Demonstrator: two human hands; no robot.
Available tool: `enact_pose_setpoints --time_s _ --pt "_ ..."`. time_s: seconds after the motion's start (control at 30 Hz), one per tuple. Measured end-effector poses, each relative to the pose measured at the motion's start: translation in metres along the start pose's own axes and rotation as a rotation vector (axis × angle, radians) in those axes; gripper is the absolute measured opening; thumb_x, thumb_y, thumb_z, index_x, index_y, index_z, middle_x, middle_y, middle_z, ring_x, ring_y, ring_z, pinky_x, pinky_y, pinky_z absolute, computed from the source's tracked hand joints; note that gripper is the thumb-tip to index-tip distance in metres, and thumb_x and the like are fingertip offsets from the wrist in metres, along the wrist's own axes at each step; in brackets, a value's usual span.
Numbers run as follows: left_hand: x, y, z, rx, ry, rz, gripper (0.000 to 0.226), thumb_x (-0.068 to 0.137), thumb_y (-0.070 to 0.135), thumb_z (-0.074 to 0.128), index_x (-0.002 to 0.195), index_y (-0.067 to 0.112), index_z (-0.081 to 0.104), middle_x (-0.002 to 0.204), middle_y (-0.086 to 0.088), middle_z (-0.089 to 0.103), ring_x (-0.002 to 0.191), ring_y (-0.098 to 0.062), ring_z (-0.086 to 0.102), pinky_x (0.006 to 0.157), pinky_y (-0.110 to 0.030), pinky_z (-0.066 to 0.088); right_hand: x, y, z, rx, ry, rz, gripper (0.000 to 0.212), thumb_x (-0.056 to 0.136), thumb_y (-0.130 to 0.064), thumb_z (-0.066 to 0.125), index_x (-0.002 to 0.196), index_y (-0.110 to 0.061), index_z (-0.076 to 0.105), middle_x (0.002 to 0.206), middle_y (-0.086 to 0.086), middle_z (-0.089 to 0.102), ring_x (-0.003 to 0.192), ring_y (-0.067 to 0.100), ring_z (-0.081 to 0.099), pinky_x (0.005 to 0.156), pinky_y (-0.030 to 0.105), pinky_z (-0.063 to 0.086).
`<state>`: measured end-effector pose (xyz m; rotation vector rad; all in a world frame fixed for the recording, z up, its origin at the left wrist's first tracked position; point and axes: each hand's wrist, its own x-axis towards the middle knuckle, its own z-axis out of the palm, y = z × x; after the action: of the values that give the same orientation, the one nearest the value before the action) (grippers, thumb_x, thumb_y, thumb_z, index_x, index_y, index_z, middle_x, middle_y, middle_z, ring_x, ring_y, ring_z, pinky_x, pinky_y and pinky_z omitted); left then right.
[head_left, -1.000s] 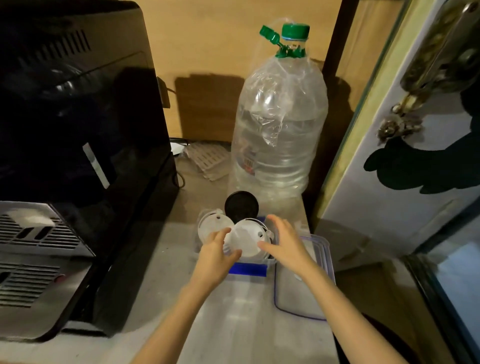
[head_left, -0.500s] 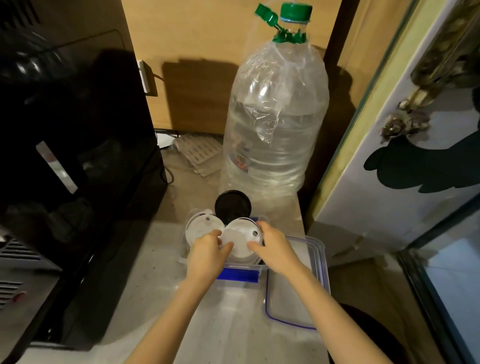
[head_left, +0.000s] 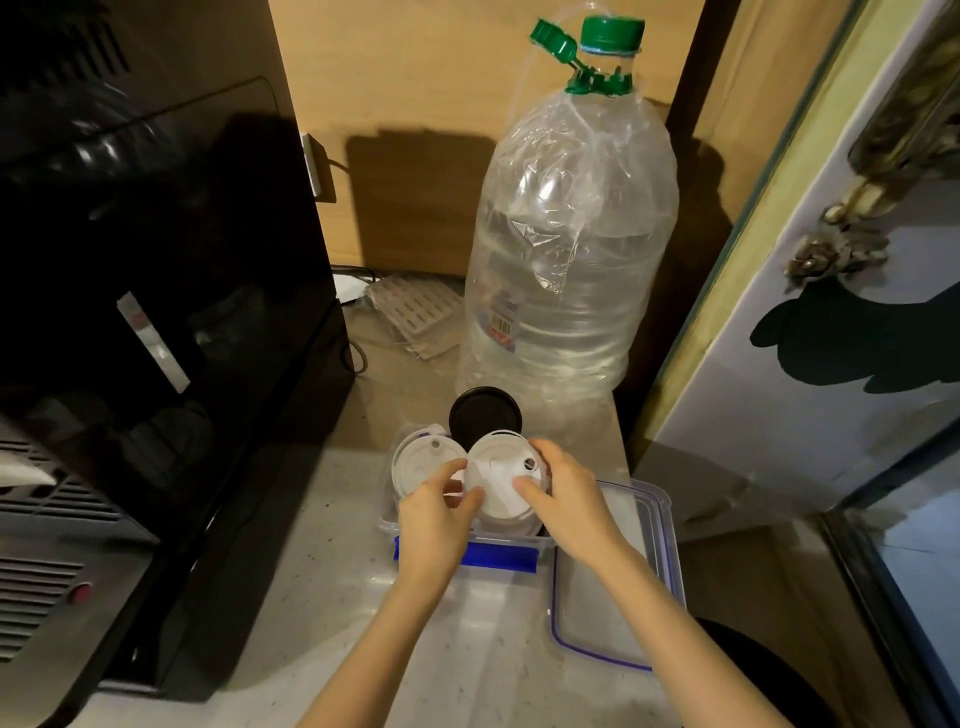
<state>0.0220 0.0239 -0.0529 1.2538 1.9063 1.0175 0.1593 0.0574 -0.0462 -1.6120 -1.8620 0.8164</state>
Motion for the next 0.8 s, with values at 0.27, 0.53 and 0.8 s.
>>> enact_pose_setpoints --time_s 0.27,0.53,0.8 --pt "-0.005 -0.011 -0.041 -0.117 0.071 -0.039 0.038 0.081 0.021 0.067 0.118 0.020 0.057 0.097 -0.001 0.060 0.078 -0.013 0.059 0.060 -0.018 0.052 -0.014 -0.027 0.012 0.159 -0.049 -0.005 0.041 0.086 -0.026 0.062 0.123 -0.016 0.048 0.119 0.003 0.062 0.093 0.011 0.057 0.069 0.014 0.048" --pt "-0.043 -0.065 -0.078 -0.118 -0.085 -0.152 0.030 0.074 0.018 0.075 0.103 0.015 0.070 0.083 -0.004 0.070 0.069 -0.014 0.064 0.048 -0.013 0.051 -0.058 -0.023 0.040 0.114 -0.125 0.041 0.028 0.072 -0.022 0.076 0.091 -0.006 0.065 0.069 -0.006 0.059 0.055 0.005 0.048 0.055 0.013 0.039" --pt "-0.050 -0.098 -0.057 0.127 -0.146 -0.361 0.042 0.080 0.024 0.068 0.120 0.019 0.059 0.122 -0.005 0.064 0.107 -0.020 0.061 0.095 -0.035 0.049 -0.076 -0.009 0.078 -0.058 -0.239 0.145 0.035 0.076 -0.030 0.073 0.101 -0.008 0.063 0.091 0.004 0.062 0.079 0.014 0.052 0.067 0.022 0.039"
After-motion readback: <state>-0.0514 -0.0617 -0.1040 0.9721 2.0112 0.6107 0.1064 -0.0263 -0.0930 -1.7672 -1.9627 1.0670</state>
